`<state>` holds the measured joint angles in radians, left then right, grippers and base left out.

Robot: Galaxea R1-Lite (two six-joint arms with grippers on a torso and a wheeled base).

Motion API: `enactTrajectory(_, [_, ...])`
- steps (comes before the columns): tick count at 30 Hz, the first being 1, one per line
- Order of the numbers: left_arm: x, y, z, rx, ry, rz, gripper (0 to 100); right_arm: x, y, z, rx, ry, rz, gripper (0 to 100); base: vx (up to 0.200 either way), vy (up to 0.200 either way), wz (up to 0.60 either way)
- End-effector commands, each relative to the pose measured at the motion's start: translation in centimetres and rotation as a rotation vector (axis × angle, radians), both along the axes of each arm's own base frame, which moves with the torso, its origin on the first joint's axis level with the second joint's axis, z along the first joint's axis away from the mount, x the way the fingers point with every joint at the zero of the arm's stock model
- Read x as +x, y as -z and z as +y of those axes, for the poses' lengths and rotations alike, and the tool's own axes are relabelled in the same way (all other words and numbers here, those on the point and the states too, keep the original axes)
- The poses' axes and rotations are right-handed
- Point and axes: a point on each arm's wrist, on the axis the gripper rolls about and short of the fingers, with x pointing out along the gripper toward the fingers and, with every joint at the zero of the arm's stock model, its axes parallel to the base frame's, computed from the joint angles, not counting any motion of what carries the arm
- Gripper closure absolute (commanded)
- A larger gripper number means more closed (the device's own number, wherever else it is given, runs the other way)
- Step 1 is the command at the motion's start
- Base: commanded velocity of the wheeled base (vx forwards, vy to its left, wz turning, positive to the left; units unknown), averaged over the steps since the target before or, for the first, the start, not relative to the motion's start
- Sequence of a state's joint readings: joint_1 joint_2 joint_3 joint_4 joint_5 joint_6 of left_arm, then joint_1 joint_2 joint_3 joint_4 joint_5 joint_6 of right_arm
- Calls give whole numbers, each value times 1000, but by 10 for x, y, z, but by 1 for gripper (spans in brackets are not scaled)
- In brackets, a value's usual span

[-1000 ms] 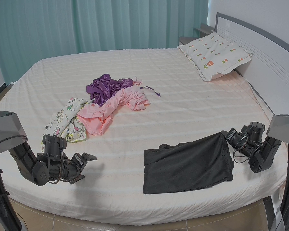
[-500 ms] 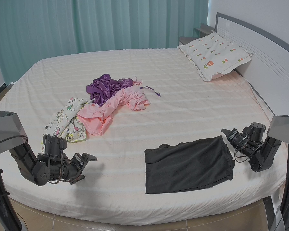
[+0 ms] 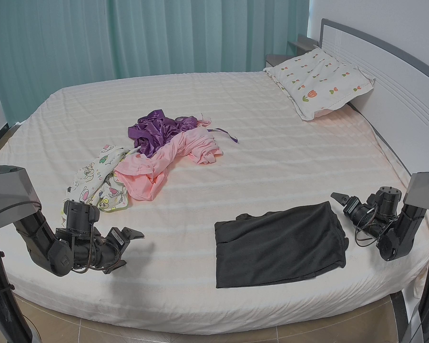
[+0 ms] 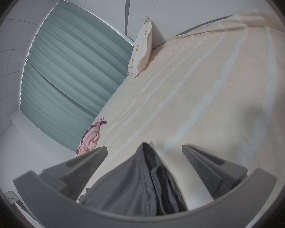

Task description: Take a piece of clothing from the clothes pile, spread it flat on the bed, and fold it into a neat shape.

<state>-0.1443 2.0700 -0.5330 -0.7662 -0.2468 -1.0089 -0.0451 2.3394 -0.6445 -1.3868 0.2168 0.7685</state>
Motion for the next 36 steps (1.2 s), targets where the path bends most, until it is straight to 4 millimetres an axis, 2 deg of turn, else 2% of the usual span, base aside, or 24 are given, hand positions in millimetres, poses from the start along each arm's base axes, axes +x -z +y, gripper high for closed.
enactTrajectory(1, [0, 1, 0, 1, 2, 0, 0, -17, -9, 0, 1, -3, 17, 0, 0, 0, 0])
enactTrajectory(4, [0, 1, 0, 1, 2, 2, 0, -19, -8, 0, 3, -6, 27, 0, 0, 0, 0])
enactTrajectory(12, [0, 1, -1, 2, 4, 2, 0, -31, -9, 3, 17, -64, 35, 0, 0, -200, 0])
enactTrajectory(16, [0, 1, -1, 2, 4, 2, 0, -46, -15, 6, 24, -142, 49, 0, 0, -200, 0])
enactTrajectory(22, [0, 1, -1, 2, 4, 2, 0, -66, -2, 12, -94, -262, 93, 0, 0, -200, 0])
enactTrajectory(25, [0, 1, -1, 2, 4, 3, 0, -74, 0, 14, -110, -290, 110, 0, 0, 0, 0])
enactTrajectory(33, [0, 2, -1, 5, 4, 6, 0, -98, 0, 41, -102, -495, 119, 0, 0, 0, 0])
enactTrajectory(34, [1, 2, -1, 5, 4, 4, 0, -102, 3, 53, -104, -538, 130, 0, 0, 0, 0])
enactTrajectory(36, [1, 2, -1, 4, 3, 5, 0, -106, 5, 62, -101, -573, 149, 0, 0, 0, 0])
